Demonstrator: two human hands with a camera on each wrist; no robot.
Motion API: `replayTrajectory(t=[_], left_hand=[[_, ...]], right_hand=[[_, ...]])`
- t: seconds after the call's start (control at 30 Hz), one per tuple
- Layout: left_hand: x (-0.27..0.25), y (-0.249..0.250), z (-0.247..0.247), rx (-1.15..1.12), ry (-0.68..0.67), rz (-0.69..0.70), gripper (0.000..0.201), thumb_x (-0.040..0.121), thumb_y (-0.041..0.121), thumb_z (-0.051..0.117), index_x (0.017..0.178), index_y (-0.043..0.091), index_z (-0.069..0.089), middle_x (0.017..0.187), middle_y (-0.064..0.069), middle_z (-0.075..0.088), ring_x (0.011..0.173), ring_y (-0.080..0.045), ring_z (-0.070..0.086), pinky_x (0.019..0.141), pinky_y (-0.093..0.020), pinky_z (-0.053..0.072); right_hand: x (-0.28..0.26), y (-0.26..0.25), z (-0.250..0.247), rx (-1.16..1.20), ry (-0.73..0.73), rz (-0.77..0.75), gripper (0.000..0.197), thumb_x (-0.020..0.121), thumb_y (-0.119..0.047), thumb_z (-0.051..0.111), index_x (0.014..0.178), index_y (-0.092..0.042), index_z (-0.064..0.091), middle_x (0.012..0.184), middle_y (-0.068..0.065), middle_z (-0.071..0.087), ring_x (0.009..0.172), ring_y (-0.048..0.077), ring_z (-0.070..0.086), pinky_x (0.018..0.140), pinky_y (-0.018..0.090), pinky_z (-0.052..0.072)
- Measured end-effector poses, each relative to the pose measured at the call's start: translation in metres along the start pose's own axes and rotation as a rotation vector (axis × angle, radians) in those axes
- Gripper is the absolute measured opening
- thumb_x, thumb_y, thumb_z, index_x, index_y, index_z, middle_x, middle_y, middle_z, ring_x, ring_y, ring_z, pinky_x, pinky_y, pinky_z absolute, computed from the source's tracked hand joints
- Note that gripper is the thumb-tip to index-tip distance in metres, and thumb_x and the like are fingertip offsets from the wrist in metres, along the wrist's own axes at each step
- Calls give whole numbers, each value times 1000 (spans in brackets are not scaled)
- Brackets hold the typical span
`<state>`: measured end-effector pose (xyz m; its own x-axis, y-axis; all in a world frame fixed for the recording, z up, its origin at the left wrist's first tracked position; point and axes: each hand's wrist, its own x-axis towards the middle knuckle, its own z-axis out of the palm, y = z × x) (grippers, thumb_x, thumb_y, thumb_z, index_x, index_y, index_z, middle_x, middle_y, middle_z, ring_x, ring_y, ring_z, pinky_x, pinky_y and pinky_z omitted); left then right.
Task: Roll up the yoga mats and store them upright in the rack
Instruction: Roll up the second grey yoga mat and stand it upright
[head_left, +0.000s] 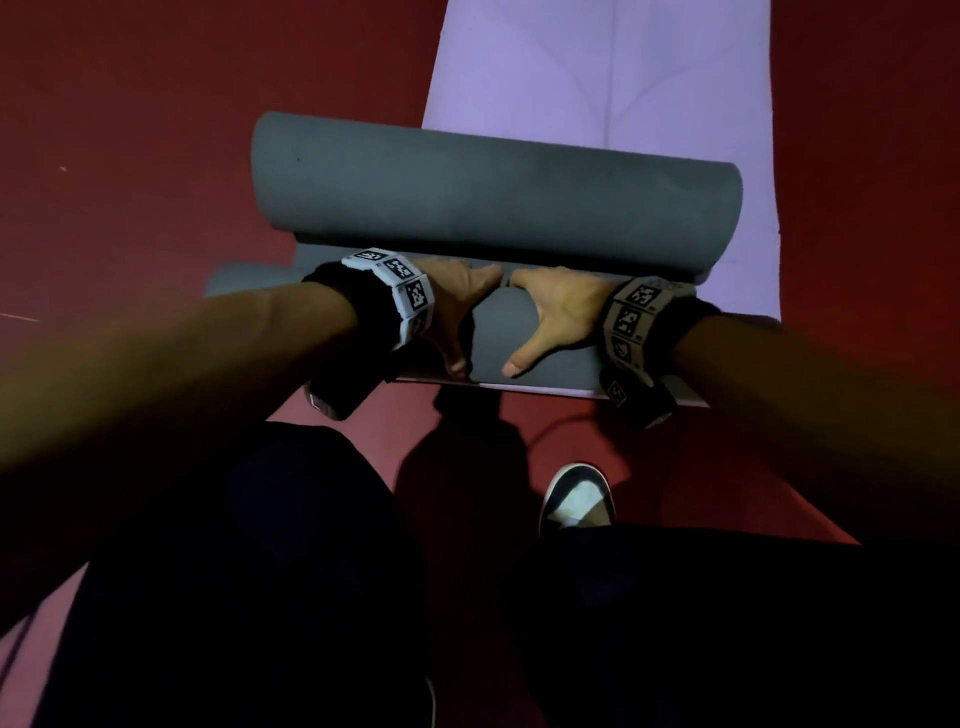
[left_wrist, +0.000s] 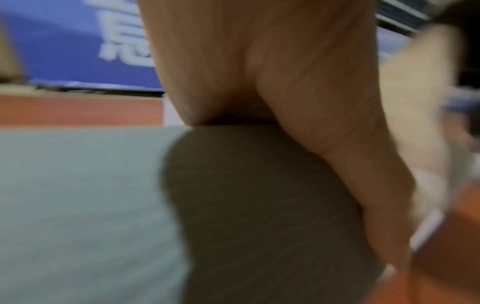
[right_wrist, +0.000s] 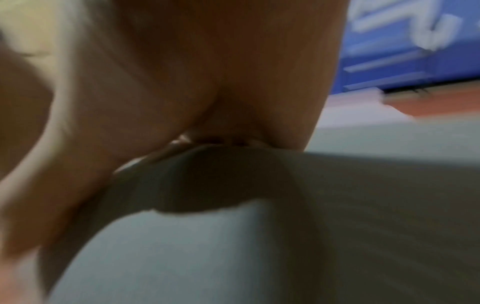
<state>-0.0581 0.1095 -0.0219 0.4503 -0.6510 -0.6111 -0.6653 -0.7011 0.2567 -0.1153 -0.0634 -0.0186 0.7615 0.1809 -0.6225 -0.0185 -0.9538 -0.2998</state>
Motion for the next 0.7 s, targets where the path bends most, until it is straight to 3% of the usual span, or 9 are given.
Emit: replayTrajectory(t=[0.1, 0.17, 0.27, 0.33, 0.4, 0.47, 0.57, 0.7], left_hand=[[3, -8, 0, -187, -12, -10, 106, 45, 40, 97, 136, 36, 42, 112, 10, 63, 102, -14, 61, 87, -36, 52], [6, -12, 3, -280, -32, -19, 99, 44, 36, 98, 130, 36, 48, 106, 14, 64, 101, -10, 61, 86, -34, 51], [7, -8, 6, -323, -52, -16, 99, 43, 36, 98, 128, 32, 48, 114, 10, 64, 107, -11, 61, 96, -39, 52], [5, -6, 5, -210, -7, 8, 112, 46, 42, 97, 139, 33, 37, 122, 8, 59, 111, -14, 58, 98, -37, 49], [2, -3, 2, -65, 10, 33, 120, 41, 54, 95, 139, 31, 31, 130, -2, 56, 116, -25, 58, 98, -41, 49], [-1, -2, -1, 41, -3, 7, 112, 41, 60, 93, 129, 28, 31, 126, -7, 57, 112, -32, 61, 92, -43, 51], [-1, -5, -2, 37, -5, -27, 98, 40, 61, 91, 113, 30, 33, 116, -2, 61, 102, -29, 64, 87, -45, 54], [0, -12, -5, -117, 1, -61, 93, 37, 51, 93, 113, 36, 41, 103, 7, 65, 93, -20, 65, 85, -44, 56]], right_hand=[[-5, -1, 9, -64, 19, -50, 115, 45, -74, 87, 135, -22, 38, 127, 1, 58, 115, 24, 57, 99, 44, 47], [-4, -1, 13, -135, 54, -52, 114, 43, -74, 86, 130, -20, 36, 120, 2, 57, 111, 27, 57, 93, 50, 47], [2, 3, 12, -139, 60, -42, 110, 43, -73, 86, 128, -21, 40, 115, 3, 61, 105, 29, 60, 89, 46, 51], [7, 7, 8, -76, 54, -45, 112, 38, -73, 87, 130, -23, 45, 119, 2, 64, 107, 27, 62, 91, 43, 53], [8, 11, 3, 15, 50, -45, 111, 37, -69, 90, 130, -26, 50, 120, -3, 66, 106, 21, 64, 93, 39, 54], [9, 11, -1, 46, 20, -56, 105, 42, -62, 94, 130, -22, 53, 116, -5, 67, 100, 17, 65, 92, 36, 55], [11, 8, -3, 36, -16, -69, 101, 48, -59, 94, 131, -21, 51, 117, -4, 65, 102, 17, 63, 93, 36, 53], [8, 8, 5, -66, 20, -63, 101, 52, -67, 88, 127, -19, 41, 116, 0, 61, 104, 23, 60, 90, 41, 51]])
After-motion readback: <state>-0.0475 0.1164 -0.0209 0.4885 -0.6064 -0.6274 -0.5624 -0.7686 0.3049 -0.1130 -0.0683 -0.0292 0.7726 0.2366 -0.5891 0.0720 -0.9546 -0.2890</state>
